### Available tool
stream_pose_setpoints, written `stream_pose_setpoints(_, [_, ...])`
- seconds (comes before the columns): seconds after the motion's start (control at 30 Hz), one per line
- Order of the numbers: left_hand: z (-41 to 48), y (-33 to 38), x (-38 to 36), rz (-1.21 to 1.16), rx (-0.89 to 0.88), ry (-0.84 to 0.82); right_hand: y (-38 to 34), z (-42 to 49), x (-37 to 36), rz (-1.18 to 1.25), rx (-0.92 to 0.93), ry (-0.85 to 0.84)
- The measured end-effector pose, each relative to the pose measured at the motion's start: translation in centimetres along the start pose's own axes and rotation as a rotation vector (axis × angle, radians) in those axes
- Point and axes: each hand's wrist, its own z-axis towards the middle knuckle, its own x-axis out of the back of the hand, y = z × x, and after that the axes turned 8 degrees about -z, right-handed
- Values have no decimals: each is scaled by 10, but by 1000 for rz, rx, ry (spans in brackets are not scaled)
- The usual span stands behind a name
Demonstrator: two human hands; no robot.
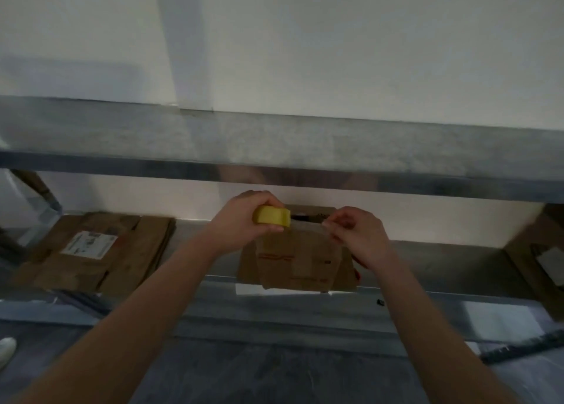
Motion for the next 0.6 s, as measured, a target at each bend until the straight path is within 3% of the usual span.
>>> stream_pose_setpoints(0.47, [61,-51,-25,-140,229,-100,39,44,-8,83,-111,-34])
stream_pose_setpoints(0.6, [68,-51,-38,-77,204,-75,50,52,-2,139,-131,-42])
